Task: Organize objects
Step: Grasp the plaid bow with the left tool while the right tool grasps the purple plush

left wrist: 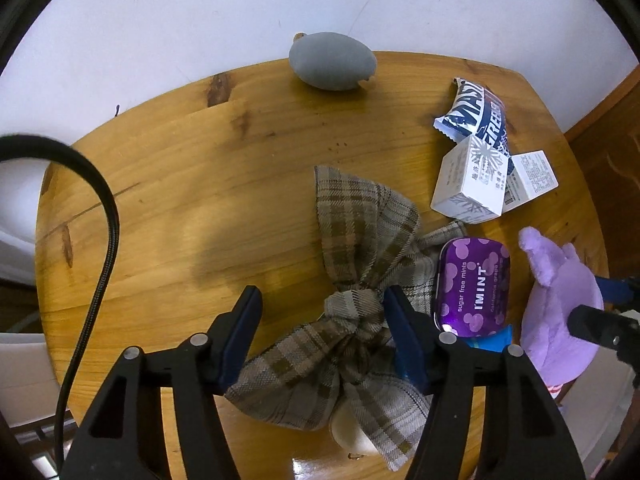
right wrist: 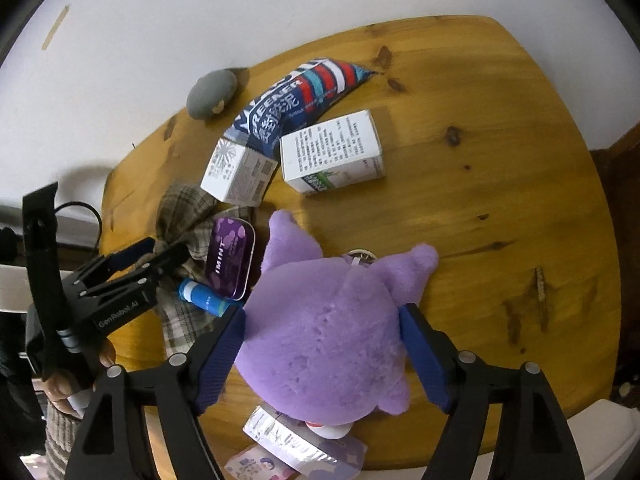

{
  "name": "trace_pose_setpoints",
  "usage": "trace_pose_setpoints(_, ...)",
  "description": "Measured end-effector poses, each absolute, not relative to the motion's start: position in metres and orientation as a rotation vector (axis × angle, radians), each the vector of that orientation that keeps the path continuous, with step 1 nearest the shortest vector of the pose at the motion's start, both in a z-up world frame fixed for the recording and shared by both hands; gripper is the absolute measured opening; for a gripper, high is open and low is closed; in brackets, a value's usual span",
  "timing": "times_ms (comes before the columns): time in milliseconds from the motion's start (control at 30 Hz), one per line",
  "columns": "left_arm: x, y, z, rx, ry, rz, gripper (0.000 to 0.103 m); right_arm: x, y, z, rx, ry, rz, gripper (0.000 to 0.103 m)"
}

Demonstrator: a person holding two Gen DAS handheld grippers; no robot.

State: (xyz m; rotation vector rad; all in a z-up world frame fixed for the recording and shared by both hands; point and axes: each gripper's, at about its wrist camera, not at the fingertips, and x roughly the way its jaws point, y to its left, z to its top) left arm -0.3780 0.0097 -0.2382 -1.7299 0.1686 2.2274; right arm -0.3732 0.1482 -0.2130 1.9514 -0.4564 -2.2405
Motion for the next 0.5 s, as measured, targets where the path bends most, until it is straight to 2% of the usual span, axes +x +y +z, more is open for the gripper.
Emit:
trace_pose_setpoints(300, -0.375, 0.024, -0.240, -1.729, 0.239, 2.234, 0.066, -0.377, 0.139, -0.223, 1.994, -0.398, -2.197, 0.084)
trace_pose_setpoints(367, -0.373, 0.028, -0.239, -1.718, 0.257, 2.236, 0.056, -0.379, 0.134, -0.228, 2.015, -0.397, -2.160, 0.084)
trace_pose_setpoints(433, -0.372, 0.032, -0.237, -1.713, 0.258, 2.226, 0.036, -0.379, 0.130, -0.231, 2.018, -0.399, -2.147, 0.081)
trace_pose_setpoints(500, -0.369, 0.035, -0.236, -1.716, 0.267, 2.231, 0.033, -0.378, 0.125, -0.229, 2.006, -0.369, -2.171, 0.078)
